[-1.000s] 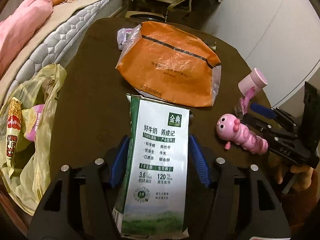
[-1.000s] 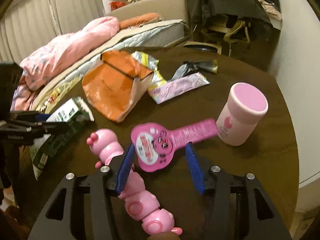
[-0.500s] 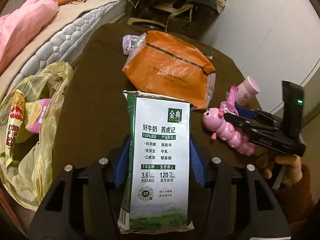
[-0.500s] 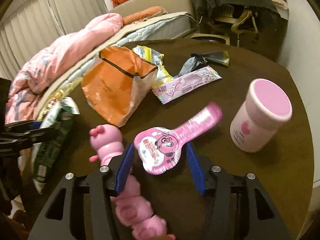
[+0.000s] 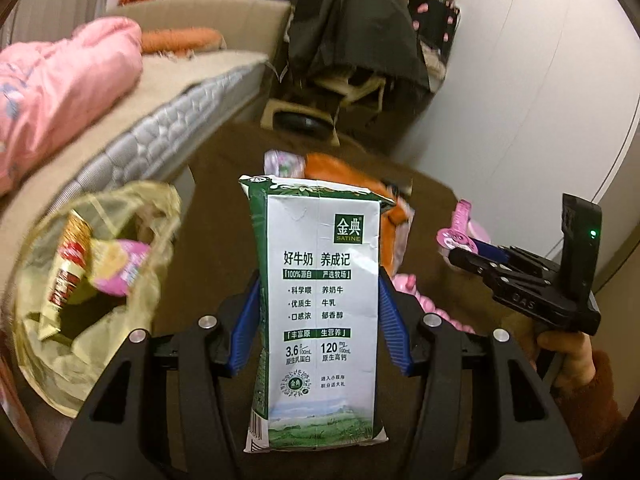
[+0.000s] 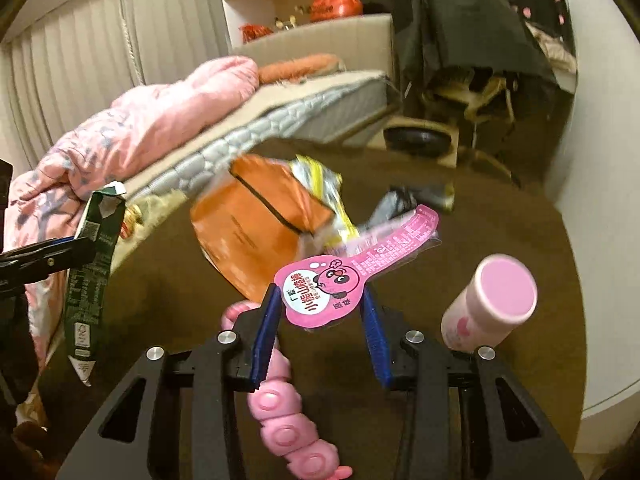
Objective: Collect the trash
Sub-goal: 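Carry the carton and lollipop card to the yellow bag and release both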
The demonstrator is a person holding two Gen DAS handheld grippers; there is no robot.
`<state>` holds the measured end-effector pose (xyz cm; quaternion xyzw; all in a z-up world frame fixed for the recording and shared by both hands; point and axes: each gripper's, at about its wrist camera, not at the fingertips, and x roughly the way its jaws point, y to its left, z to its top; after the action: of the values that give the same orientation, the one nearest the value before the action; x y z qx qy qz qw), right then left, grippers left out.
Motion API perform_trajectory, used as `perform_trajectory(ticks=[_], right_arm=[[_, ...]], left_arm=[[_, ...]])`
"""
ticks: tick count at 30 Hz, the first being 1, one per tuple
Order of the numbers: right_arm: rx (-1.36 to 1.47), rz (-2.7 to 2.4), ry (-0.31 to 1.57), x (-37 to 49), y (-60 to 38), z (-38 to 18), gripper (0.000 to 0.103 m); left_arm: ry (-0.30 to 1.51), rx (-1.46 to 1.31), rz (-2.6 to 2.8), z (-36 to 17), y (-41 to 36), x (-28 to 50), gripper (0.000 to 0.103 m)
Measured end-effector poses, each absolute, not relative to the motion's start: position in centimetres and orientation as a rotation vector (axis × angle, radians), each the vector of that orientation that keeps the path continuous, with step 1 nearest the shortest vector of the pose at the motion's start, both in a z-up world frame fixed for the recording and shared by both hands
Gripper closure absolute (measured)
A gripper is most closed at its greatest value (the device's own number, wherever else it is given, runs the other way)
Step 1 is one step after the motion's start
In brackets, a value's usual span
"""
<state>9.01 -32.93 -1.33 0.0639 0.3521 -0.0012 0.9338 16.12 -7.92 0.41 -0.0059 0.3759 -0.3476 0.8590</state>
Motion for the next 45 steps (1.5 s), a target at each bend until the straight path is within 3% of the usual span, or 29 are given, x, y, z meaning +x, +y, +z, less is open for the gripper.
perform_trajectory(ticks=[12, 25, 35, 41, 45], right_arm=[[-0.010, 0.136, 0.578, 9.7, -24.7, 4.3, 0.065], [-0.139, 0.313, 0.562, 14.4, -14.4, 5.0, 0.065], [-0.185, 0.381, 0.602, 18.7, -10.7, 3.4, 0.065], [-0.188, 0.370, 0.634, 20.9, -11.1, 2.1, 0.065], [-0.171, 0.355, 0.649, 22.2, -11.9, 1.6, 0.064]], left_arm=[[0.627, -0.068, -0.599, 4.5, -1.1, 16.1, 0.052], [0.487, -0.190, -0.350, 5.6, 10.7, 19.4, 0.052], [0.471, -0.285, -0.252, 2.7, 16.1, 22.2, 0.052], [0.517, -0.336, -0.283, -1.2, 14.8, 24.7, 0.052], [0.456, -0.332, -0.340, -1.9, 12.4, 26.8, 0.052]])
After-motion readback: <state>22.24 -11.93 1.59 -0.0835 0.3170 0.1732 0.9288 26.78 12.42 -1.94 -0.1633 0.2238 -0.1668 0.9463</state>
